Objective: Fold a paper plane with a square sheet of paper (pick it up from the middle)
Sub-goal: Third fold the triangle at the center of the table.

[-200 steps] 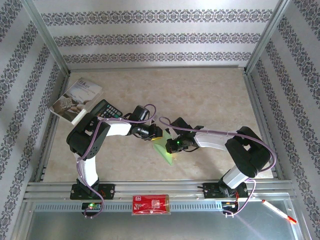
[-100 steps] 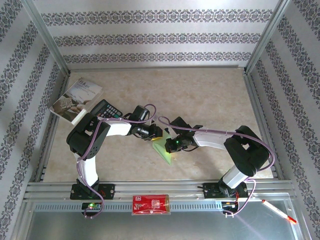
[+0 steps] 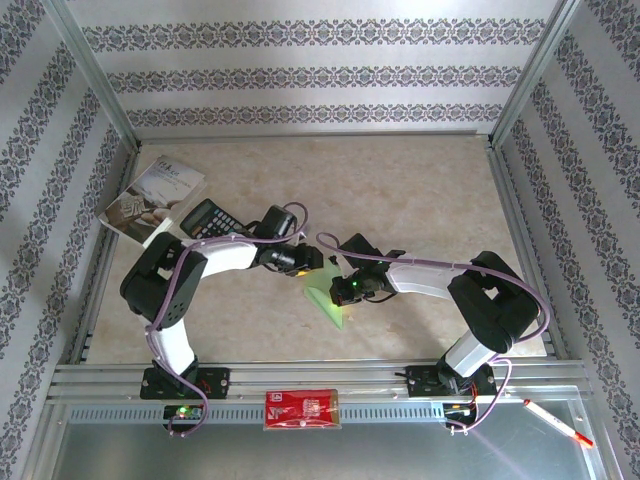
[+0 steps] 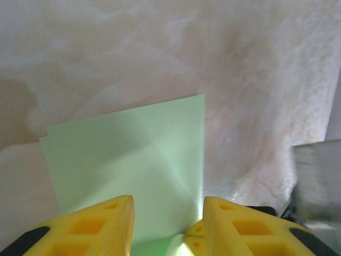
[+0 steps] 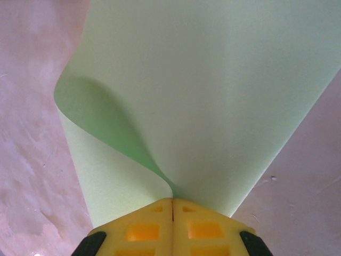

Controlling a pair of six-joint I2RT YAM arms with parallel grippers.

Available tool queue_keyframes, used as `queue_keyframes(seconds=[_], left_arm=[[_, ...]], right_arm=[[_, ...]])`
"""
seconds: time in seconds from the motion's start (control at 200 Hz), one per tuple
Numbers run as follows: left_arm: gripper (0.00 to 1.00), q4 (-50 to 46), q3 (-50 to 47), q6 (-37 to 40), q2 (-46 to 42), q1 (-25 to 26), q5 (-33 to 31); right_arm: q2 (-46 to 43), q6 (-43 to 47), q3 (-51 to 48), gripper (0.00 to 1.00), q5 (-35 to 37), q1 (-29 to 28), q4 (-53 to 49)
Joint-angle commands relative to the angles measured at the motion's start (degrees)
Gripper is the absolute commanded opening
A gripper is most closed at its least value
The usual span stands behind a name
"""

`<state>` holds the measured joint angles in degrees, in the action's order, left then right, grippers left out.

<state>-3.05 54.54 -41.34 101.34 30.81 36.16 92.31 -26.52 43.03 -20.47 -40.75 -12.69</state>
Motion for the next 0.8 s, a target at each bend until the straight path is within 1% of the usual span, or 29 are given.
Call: queue_keyframes(seconds=[0.0,0.09,0.23,0.325,0.415,0.555,0.664,0.799], left_arm=[[0.39,-1.87,-2.14,-0.53,-4.92,0.43,-2.4],[0.36,-1.89,-4.54,-1.4,-7.33,0.39,-2.63],[0.26,-0.65,-9.31,-3.45,-10.6,0.83,-2.19],[0.25,1.02,-10.77,-3.83,-10.96,1.23,-1.45],[0.25,1.89,-8.19,-2.98,-8.54,1.18,-0.07],[0.22,1.64,-2.18,-1.62,-3.1,0.51,0.75],[0.19,-0.65,2.56,0.39,1.9,0.23,0.82],[0.16,-1.32,4.91,1.31,6.09,0.36,1.99]], right_arm=[[1.56,1.52,-0.91,0.04,1.66,-0.78,-2.71],[1.55,1.57,-0.89,0.04,1.75,-0.75,-2.78],[1.12,1.56,-0.77,0.04,1.63,-0.81,-3.0],[0.85,1.52,-0.81,0.04,1.48,-0.98,-2.79],[0.85,1.75,-0.93,0.04,1.32,-1.08,-2.71],[1.03,1.77,-0.66,0.04,1.26,-1.21,-2.47],[0.85,1.58,-0.42,0.04,1.07,-1.46,-2.32],[0.59,1.48,0.27,0.04,0.72,-1.57,-2.42]])
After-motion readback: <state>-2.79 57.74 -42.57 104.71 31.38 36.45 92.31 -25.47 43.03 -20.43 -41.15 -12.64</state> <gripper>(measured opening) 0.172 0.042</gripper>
